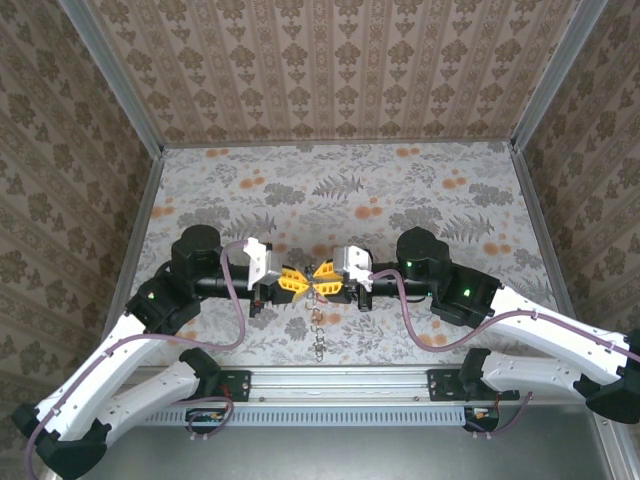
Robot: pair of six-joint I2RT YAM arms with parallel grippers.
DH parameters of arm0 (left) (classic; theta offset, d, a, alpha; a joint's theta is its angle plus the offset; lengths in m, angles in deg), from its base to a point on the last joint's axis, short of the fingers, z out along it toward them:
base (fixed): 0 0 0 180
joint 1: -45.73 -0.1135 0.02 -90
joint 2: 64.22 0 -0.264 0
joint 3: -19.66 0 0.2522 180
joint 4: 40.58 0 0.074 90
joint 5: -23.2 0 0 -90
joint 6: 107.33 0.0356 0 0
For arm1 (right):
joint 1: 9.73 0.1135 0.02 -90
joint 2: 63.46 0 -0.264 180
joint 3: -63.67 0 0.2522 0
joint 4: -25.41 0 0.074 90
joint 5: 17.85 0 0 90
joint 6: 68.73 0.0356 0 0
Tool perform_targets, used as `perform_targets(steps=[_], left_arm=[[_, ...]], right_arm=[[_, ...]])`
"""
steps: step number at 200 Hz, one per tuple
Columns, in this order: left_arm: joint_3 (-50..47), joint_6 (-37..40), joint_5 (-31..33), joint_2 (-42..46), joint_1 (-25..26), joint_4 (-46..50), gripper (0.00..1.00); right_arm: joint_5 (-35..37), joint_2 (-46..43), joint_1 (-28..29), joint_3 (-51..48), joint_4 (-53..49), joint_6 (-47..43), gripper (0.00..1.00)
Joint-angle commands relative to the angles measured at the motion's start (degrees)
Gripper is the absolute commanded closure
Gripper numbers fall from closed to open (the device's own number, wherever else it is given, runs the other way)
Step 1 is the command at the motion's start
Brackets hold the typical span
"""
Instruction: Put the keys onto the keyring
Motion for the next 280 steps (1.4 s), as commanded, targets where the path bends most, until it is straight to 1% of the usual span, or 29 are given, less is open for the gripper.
perform_targets(steps=[1, 49, 110, 145, 157, 168, 174, 181, 190, 207, 221, 228, 244, 280], left_arm=[[-0.83, -2.36, -3.02, 0.53, 0.46, -5.33, 1.00], [-3.08, -5.59, -3.31, 1.53, 0.45, -10.96, 1.00], [-3.76, -7.61, -4.16, 2.69, 0.35, -14.00, 1.00], [-4.40, -9.48, -4.64, 2.12, 0.32, -17.22, 1.00], [-4.32, -9.77, -4.81, 1.52, 0.37, -17.43, 1.00], [-3.60, -9.12, -4.67, 0.69, 0.46, -15.87, 1.00], [-2.68, -8.04, -4.34, 0.11, 0.61, -13.29, 1.00], [-1.26, -6.03, -3.24, -0.70, 0.91, -9.36, 1.00], [0.93, -2.93, -0.17, -1.62, 1.39, -3.58, 1.00], [4.59, 1.74, 8.04, -2.84, 2.73, 5.55, 0.83], [6.50, 3.61, 14.46, -3.58, 3.44, 9.81, 0.75], [7.14, 4.01, 16.56, -3.81, 3.70, 10.95, 0.73], [7.73, 4.29, 20.26, -4.21, 3.97, 11.79, 0.71], [8.24, 4.94, 23.47, -5.84, 4.32, 13.06, 0.71]], right_arm=[[-0.58, -0.64, 0.02, -0.59, -0.12, -0.60, 0.77], [-0.90, -0.76, 0.07, -0.92, -0.21, -1.02, 0.77], [-0.65, -1.16, 0.03, -1.64, 0.22, -1.95, 0.80], [0.01, -1.59, -0.06, -2.21, 0.12, -2.62, 0.93], [0.56, -1.98, -0.04, -2.44, 0.14, -2.95, 1.00], [1.62, -2.29, -0.06, -2.62, 0.12, -3.24, 1.00], [2.30, -2.47, -0.07, -2.48, -0.09, -3.37, 1.00], [3.21, -2.49, -0.15, -2.04, -0.81, -3.61, 1.00], [4.32, -2.20, -0.24, -0.91, -2.43, -4.18, 1.00], [6.84, -0.45, -0.33, 2.92, -7.95, -6.09, 1.00], [8.91, 1.77, -0.33, 6.31, -12.63, -7.41, 1.00], [9.79, 2.92, -0.34, 7.74, -14.31, -7.69, 1.00], [10.98, 5.29, -0.33, 10.82, -18.40, -8.30, 1.00], [11.69, 8.08, -0.33, 15.12, -23.12, -8.34, 1.00]])
